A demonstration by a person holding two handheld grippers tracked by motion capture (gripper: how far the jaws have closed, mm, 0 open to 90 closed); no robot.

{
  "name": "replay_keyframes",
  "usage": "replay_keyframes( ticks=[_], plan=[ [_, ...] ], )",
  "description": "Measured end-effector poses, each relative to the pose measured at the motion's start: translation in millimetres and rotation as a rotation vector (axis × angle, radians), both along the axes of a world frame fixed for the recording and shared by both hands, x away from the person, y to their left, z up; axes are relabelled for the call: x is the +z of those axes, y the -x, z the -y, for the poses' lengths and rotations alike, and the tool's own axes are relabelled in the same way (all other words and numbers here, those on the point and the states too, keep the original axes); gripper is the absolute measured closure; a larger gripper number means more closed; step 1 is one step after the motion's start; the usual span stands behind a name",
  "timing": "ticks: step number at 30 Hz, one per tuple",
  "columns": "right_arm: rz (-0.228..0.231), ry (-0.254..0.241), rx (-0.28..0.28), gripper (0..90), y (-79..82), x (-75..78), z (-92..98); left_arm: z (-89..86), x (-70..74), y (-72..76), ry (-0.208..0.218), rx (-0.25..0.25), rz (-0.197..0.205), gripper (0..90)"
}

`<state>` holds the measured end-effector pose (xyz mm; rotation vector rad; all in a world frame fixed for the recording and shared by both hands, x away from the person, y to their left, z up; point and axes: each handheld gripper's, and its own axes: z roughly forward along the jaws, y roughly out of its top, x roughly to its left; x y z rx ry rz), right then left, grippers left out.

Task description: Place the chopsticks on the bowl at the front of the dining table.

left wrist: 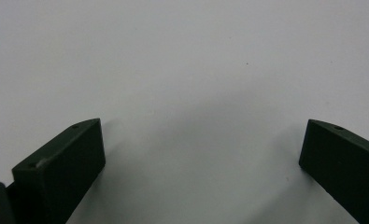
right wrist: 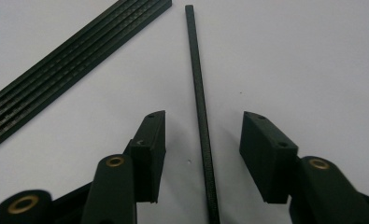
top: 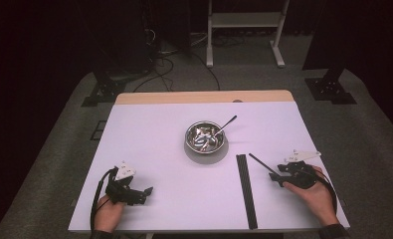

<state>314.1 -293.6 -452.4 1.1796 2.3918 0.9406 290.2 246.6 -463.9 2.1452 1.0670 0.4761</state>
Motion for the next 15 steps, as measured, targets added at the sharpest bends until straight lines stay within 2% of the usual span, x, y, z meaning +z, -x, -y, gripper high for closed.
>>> replay_keyframes(
  ticks=[10,15],
  plan=[
    [0.002,-0.002,0.013,63.5,-0.3,0.7,-1.4,0.0,0.0,0.0,0.000,0.000,0.000,0.0],
    [0.002,0.003,0.021,72.7,-2.4,1.5,-2.6,0.0,0.0,0.0,0.000,0.001,0.000,0.0]
  ],
)
